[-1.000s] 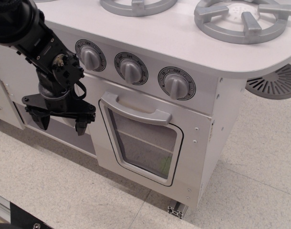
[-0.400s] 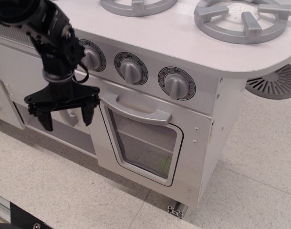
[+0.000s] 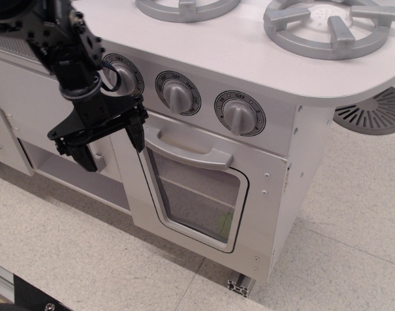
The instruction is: Open oven
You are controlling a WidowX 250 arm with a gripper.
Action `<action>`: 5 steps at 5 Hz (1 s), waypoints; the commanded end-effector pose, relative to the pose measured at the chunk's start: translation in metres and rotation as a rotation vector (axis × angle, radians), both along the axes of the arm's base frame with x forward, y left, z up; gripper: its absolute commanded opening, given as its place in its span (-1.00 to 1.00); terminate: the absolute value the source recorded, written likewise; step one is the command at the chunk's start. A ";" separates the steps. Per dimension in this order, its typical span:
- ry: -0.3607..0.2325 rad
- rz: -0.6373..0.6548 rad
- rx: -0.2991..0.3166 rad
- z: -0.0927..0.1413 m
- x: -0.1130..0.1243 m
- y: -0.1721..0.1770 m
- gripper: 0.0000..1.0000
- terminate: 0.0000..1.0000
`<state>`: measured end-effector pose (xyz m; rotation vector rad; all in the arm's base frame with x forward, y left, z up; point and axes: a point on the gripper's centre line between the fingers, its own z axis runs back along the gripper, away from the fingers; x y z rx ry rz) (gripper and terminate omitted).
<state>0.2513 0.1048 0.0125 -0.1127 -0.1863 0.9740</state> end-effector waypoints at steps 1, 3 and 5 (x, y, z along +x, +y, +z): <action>-0.193 0.100 -0.070 0.015 0.027 -0.005 1.00 -1.00; -0.217 0.152 -0.073 -0.002 0.042 -0.017 1.00 -1.00; -0.147 0.149 -0.058 -0.019 0.035 -0.014 1.00 -1.00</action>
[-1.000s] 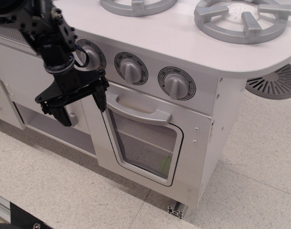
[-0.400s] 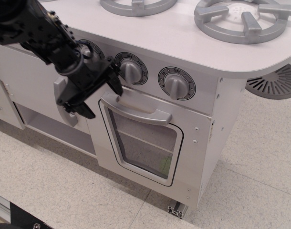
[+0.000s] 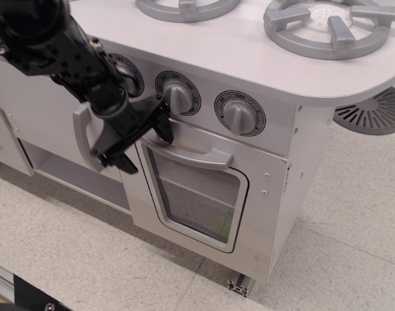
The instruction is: Open oven
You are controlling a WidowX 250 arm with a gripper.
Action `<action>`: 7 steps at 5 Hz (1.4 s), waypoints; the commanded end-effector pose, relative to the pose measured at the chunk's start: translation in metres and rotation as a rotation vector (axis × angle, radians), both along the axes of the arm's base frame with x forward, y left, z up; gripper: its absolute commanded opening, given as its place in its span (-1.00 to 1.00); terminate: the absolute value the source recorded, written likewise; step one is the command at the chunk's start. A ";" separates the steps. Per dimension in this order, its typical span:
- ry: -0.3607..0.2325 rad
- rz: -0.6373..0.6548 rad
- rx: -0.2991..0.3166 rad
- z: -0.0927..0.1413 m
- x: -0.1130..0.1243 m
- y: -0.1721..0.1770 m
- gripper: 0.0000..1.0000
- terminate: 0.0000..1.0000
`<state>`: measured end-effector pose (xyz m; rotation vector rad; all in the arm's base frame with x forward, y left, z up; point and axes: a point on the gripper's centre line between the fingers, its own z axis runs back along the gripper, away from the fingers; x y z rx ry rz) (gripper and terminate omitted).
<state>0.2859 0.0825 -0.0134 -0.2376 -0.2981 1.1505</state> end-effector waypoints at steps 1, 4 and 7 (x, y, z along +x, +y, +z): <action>0.111 -0.079 0.036 0.013 -0.020 0.014 1.00 -1.00; 0.264 -0.293 0.180 0.049 -0.075 0.031 1.00 -1.00; 0.201 -0.267 0.402 0.070 -0.032 0.058 1.00 -1.00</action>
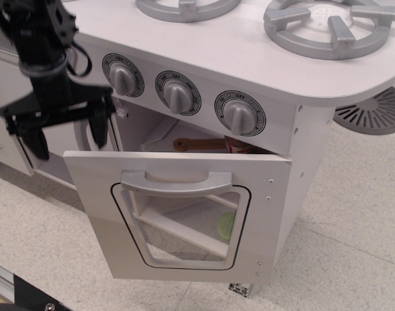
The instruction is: Open oven
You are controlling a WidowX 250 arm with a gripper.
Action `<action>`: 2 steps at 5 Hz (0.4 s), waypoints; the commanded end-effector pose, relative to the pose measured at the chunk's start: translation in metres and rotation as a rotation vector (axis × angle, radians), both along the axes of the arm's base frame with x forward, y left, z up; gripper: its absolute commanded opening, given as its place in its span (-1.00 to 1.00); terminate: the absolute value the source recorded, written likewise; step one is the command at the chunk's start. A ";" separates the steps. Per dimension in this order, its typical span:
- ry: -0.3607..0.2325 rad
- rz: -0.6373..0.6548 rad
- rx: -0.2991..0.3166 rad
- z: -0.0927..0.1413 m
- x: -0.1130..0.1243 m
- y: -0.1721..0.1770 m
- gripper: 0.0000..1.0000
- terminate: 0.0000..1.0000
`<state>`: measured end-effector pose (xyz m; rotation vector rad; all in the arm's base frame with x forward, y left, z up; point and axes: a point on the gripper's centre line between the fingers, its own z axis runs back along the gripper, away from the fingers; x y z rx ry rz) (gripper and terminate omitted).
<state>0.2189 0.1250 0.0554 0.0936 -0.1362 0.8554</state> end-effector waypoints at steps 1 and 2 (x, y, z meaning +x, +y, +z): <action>-0.147 -0.073 0.190 -0.008 0.059 0.026 1.00 -1.00; -0.104 -0.188 0.221 -0.039 0.071 0.022 1.00 -1.00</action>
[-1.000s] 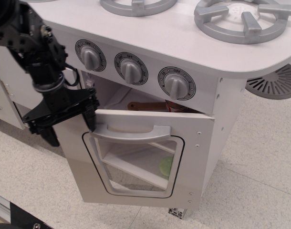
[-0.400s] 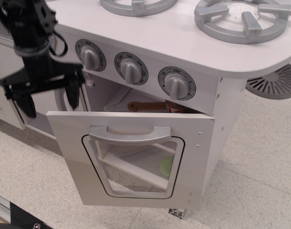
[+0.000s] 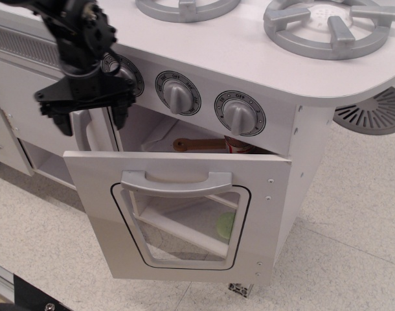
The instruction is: Open oven
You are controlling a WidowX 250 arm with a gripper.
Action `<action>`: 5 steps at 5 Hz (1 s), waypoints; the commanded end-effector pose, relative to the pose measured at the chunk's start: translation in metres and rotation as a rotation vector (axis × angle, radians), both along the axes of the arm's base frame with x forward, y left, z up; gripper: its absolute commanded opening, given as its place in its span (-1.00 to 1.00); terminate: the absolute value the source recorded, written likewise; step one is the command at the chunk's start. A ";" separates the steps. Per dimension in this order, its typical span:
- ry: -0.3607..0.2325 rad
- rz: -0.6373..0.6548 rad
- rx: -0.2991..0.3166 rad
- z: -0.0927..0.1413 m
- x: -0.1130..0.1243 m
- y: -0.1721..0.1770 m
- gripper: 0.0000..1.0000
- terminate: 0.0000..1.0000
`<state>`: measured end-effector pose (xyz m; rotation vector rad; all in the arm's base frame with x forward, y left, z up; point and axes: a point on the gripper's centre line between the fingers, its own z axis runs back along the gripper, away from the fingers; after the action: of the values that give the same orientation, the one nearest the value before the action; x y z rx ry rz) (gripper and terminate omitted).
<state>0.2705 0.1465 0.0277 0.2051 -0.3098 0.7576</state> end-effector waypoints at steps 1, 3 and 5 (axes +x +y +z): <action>0.014 -0.116 -0.002 -0.026 0.022 -0.002 1.00 -1.00; 0.007 -0.109 -0.054 -0.035 0.000 -0.028 1.00 -1.00; 0.065 -0.014 -0.211 -0.032 -0.022 -0.070 1.00 -1.00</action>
<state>0.2374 0.0730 -0.0231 0.0241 -0.1201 0.7873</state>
